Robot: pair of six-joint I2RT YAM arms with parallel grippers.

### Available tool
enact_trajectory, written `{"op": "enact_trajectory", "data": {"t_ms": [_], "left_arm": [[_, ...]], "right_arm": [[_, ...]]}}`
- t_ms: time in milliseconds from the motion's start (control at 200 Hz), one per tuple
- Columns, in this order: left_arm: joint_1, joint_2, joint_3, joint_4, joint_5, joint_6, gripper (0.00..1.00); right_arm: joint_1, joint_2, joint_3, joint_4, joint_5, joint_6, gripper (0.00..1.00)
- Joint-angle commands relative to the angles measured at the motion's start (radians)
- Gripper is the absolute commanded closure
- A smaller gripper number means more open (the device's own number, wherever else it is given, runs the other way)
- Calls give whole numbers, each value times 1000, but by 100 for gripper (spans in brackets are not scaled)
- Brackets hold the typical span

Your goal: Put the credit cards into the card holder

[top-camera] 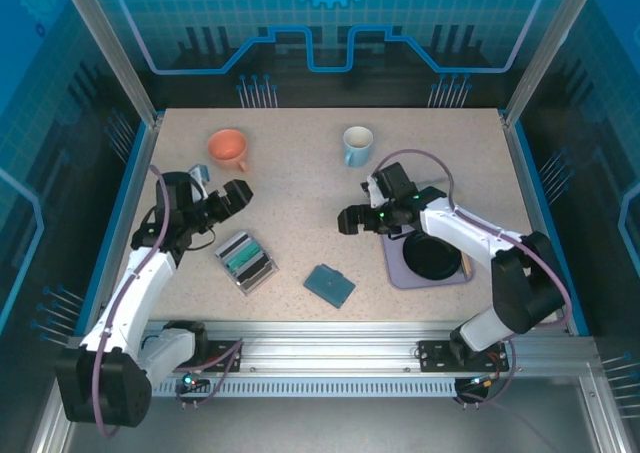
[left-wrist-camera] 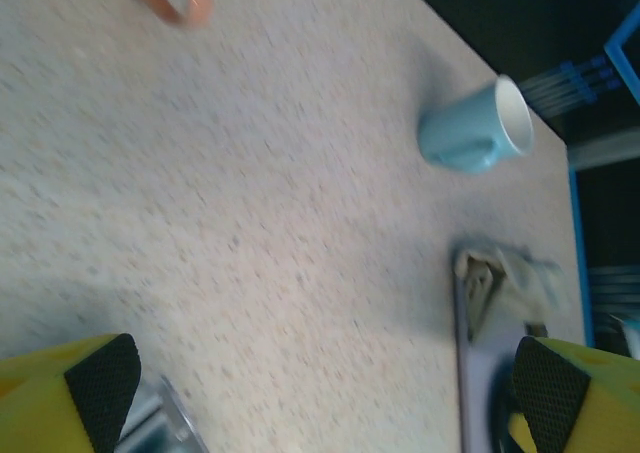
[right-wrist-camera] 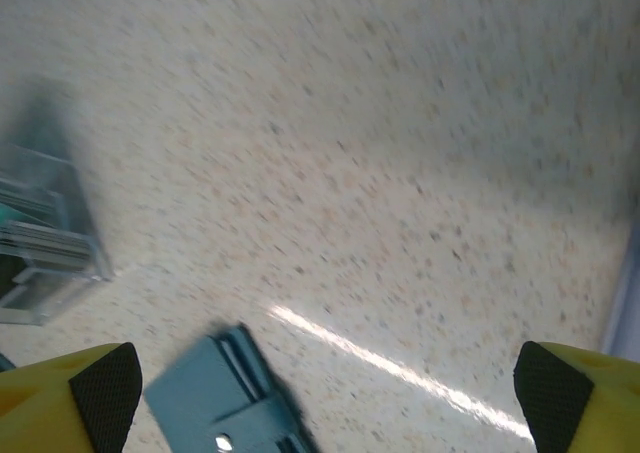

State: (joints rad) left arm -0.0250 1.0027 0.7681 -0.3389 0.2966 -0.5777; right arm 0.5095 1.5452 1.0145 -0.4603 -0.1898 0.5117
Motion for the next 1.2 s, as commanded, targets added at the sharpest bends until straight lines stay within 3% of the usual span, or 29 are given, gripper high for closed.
{"op": "enact_trajectory", "data": {"t_ms": [0,490,630,925,1195], "left_arm": [[-49,-7,7,-70,124,-16,1],[-166,4,8,-68,118,-26,1],[-194,17,19,-70,103,-24,1],[-234,25,30,-77,82,-35,1],[-280,38,25,-83,72,-45,1]], "right_arm": [[12,37,-17,-49,42,57,1],[-101,124,-94,25,10,45,2],[-77,91,-75,51,-48,44,4],[-40,191,-6,41,12,51,4],[-153,190,-66,51,38,35,4]]}}
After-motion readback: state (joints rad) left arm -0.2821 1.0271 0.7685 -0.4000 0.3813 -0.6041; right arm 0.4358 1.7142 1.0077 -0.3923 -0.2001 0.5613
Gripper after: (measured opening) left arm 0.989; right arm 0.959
